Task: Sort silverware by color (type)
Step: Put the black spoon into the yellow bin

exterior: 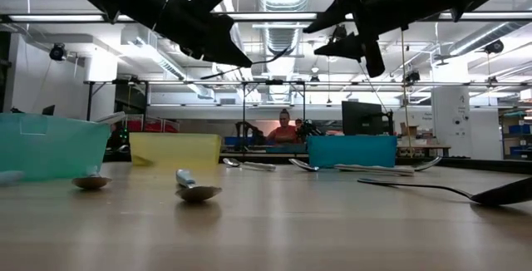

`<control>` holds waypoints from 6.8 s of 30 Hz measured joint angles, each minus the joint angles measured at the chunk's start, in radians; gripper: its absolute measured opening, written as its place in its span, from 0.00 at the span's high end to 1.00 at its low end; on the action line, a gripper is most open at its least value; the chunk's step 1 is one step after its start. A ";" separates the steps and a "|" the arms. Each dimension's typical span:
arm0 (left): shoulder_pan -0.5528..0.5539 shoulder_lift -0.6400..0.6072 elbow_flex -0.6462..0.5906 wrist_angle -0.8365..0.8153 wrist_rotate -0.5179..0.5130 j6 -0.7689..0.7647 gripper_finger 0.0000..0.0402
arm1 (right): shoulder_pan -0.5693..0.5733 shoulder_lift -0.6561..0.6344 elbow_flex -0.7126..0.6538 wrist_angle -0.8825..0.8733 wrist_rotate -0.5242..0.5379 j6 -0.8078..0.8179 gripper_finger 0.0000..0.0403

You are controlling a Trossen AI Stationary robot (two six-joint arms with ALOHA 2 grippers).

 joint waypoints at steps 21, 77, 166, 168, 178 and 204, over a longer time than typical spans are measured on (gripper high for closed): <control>0.388 -0.233 0.056 -0.555 0.103 0.125 1.00 | -0.413 -0.011 0.171 -0.318 -0.256 -0.304 0.44; 0.472 0.060 0.276 -0.273 0.395 0.161 1.00 | -0.607 0.386 0.293 0.233 -0.784 0.063 0.45; 0.446 -0.501 0.035 -0.414 0.528 0.227 1.00 | -0.155 0.970 1.126 -1.424 -0.369 0.214 0.50; 0.446 -0.501 0.035 -0.414 0.528 0.227 1.00 | -0.155 0.970 1.121 -1.412 -0.367 0.214 0.50; 0.446 -0.501 0.035 -0.417 0.528 0.228 1.00 | -0.156 0.966 1.093 -1.400 -0.364 0.237 0.69; 0.446 -0.501 0.035 -0.443 0.529 0.235 1.00 | -0.120 0.829 1.043 -1.409 -0.341 0.108 0.97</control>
